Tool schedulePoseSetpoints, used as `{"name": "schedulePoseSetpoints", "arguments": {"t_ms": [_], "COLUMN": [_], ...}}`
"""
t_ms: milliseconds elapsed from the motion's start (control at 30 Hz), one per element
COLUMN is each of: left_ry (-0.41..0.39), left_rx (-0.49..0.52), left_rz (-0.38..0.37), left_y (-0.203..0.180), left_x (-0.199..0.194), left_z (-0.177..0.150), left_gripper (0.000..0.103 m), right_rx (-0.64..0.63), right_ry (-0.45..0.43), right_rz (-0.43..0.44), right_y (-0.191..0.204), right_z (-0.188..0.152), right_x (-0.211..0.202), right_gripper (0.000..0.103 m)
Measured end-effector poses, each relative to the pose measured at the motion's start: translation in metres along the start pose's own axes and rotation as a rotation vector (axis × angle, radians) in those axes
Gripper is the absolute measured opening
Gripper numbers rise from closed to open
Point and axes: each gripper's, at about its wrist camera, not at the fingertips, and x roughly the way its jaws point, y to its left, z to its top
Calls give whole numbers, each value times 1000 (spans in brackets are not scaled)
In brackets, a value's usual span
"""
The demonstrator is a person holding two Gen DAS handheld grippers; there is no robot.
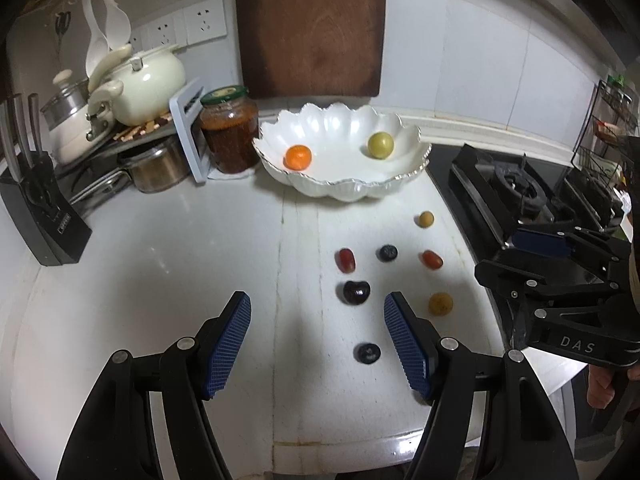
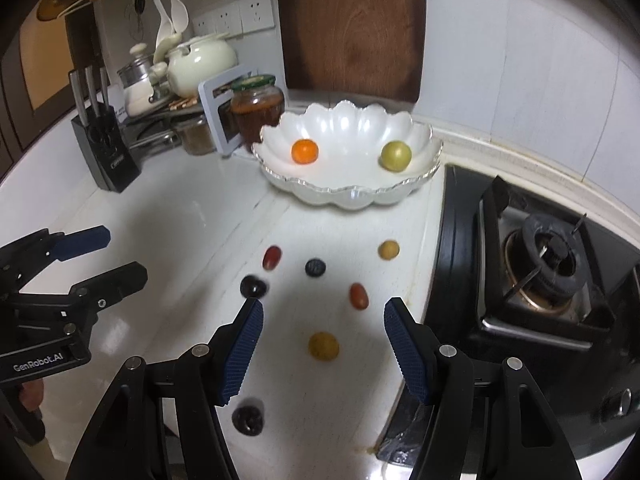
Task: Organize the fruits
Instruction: 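Withdraw both tools from the bowl back over the remaining fruits, then grasp the blueberry with the left tool while the right tool grasps the yellow-brown fruit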
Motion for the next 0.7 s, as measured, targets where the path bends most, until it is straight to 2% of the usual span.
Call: {"name": "schedulePoseSetpoints", "arguments": {"t_ms": [433, 700], "left_ry": [61, 62], "left_rx": [37, 92], "left_rz": [-50, -39], "left_y": [-13, -27], "left_x": [19, 32], "left_z": [-23, -39], "left_gripper": [65, 64], "right_rx": [3, -12], "right_ry": [55, 79], "right_rz": [3, -6], "right_y": [-3, -4], "right_z": [-17, -29], "right_x": [20, 35], "right_gripper": [64, 64]}}
